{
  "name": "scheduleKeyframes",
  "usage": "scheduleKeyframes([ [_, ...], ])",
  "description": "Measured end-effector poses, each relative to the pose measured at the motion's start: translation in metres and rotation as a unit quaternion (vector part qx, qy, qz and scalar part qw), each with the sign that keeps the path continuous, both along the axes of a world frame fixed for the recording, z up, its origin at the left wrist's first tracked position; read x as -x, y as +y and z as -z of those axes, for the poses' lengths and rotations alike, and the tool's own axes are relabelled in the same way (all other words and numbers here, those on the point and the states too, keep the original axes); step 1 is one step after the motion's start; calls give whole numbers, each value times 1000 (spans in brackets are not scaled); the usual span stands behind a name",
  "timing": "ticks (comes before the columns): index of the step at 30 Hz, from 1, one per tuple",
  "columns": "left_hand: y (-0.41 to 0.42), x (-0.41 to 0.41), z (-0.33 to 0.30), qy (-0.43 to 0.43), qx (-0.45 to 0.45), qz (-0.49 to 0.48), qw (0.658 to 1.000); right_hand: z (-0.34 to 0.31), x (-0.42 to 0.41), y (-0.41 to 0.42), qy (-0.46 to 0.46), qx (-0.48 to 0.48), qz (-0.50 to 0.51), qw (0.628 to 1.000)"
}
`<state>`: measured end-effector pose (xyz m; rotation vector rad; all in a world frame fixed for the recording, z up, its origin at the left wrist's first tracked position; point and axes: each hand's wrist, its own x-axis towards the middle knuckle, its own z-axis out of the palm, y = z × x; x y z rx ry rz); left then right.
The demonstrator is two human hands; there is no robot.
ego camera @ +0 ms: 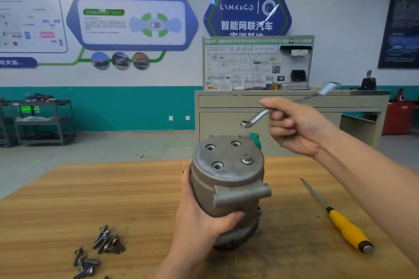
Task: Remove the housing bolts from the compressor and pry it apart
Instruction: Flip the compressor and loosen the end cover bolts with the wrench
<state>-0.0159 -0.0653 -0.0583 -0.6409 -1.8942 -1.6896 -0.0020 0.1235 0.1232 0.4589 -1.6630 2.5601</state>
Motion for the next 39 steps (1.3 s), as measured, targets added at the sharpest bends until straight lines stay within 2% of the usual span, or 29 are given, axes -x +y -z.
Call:
scheduleKeyframes([
  [3,1,1,0,1,1,1,1000,23,-22,-4,101,-24,81,991],
  [5,2,1,0,1,-1,-2,1000,41,-36,-12,175,-81,186,963],
  [8,4,-1,-1,3,-8,4,1000,69,-47,-22,276,-155,351,881],
  [11,5,-2,-2,5,-15,6,1000,86,-54,-32,354,-179,438,807],
  [14,4,-4,-1,2,-15,3,1000,90,-53,-39,424,-206,484,738],
  [19,5,-7,-4,1,-16,7,1000,82,-52,-48,438,-242,500,707],
  [23,5,-5,-3,2,-10,-7,1000,80,-59,-61,459,-352,519,629],
  [25,4,-5,-2,-13,-7,-9,1000,84,-62,-66,454,-372,528,614],
  [26,4,-5,-1,-19,-8,-8,1000,89,-63,-67,441,-363,529,628],
  [27,3,-5,0,-22,-9,-9,1000,94,-62,-66,420,-341,525,658],
  [29,1,-5,-1,-27,-6,-14,1000,101,-62,-61,349,-259,481,762],
  [31,-1,-4,-2,-26,-3,-12,1000,99,-62,-50,258,-150,389,872],
  [33,-2,-3,-2,-22,3,-11,1000,88,-58,-33,189,-64,261,945],
  [34,-3,-2,-3,-21,6,-10,1000,82,-54,-24,157,-24,183,970],
  [36,-3,-2,-3,-18,13,-12,1000,67,-41,-5,81,29,43,995],
  [39,-3,-1,-4,-18,19,-13,1000,37,-14,14,-66,-17,-104,992],
])
